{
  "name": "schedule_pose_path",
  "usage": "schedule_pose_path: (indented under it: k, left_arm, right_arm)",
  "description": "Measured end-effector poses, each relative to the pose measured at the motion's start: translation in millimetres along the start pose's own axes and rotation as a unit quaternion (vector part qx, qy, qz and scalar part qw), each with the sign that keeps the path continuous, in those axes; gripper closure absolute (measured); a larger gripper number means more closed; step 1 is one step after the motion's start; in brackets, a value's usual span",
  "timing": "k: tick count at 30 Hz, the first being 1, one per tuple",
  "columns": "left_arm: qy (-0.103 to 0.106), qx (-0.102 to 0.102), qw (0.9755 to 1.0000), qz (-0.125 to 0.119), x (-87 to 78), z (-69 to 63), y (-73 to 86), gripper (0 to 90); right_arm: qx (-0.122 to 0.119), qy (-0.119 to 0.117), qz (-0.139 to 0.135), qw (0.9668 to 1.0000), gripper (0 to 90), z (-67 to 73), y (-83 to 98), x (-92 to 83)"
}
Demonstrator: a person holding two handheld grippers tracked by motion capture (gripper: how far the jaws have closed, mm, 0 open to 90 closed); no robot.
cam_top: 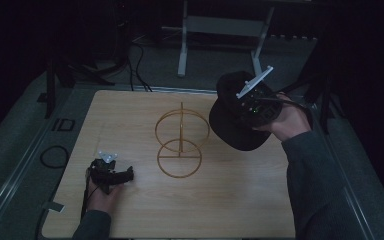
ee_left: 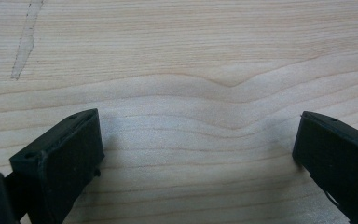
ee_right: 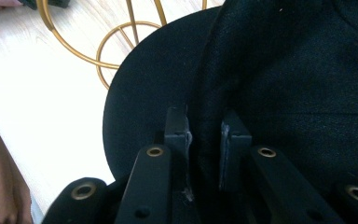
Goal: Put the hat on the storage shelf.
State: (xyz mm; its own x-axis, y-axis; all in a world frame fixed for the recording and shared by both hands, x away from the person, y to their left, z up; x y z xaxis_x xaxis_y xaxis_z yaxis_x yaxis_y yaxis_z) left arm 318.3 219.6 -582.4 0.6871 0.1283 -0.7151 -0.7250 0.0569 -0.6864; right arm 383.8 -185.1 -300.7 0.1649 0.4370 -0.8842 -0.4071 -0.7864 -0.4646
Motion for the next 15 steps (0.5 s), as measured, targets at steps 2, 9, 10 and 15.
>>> schedule_pose_path:
  k: [2,9,10,15]
  left_arm:
    - [0.0,0.0,1.0,0.0,0.1,0.0,0.0,1.2]
    - [0.001,0.0,1.0,-0.001,0.0,-0.1,0.0,1.2]
    - [0.001,0.0,1.0,-0.001,0.0,-0.1,0.0,1.2]
    - [0.0,0.0,1.0,-0.001,0.1,-0.2,0.0,1.2]
  right_arm:
    - [-0.002,0.0,-0.003,1.0,77.6,0.3,-1.2,-1.0]
    - [-0.007,-0.001,-0.004,1.0,77.3,2.4,-4.7,-1.6]
    - [-0.008,-0.001,-0.005,1.0,77.3,2.6,-5.2,-1.8]
    - [-0.01,-0.001,-0.004,0.9999,77.1,5.3,-7.7,-2.4]
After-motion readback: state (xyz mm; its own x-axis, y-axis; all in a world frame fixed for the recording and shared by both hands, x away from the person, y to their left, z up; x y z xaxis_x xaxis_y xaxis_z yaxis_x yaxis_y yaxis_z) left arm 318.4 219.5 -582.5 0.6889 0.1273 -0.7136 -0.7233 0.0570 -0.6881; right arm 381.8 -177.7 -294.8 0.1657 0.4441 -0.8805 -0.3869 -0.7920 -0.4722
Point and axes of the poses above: each handheld gripper's, and its own axes: x roughly forward along the jaws, y roughly out of its underside, z roughly to its left, the point moved 2 cm from there along x, roughly forward along the jaws, and after that the axes turned 11 degrees about -y, right-handed, at the moved point
